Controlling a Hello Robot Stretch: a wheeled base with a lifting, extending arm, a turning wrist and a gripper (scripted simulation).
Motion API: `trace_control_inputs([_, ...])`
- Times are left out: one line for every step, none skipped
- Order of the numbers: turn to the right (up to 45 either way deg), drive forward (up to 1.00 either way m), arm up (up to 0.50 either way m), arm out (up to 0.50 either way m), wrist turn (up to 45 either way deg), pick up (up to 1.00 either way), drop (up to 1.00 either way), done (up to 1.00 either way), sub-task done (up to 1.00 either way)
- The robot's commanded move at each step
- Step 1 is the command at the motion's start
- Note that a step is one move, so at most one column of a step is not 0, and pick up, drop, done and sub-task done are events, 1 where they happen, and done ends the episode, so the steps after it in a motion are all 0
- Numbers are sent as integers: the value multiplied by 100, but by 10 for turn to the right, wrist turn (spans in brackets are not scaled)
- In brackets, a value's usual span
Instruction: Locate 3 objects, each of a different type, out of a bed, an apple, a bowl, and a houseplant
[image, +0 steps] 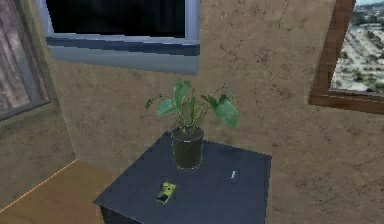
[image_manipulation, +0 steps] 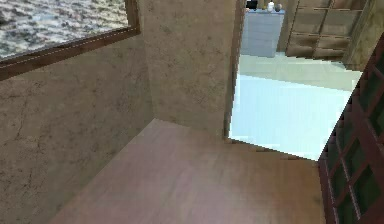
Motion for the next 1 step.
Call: trace_control_inputs([0,0,0,0,0,0,0,0,100])
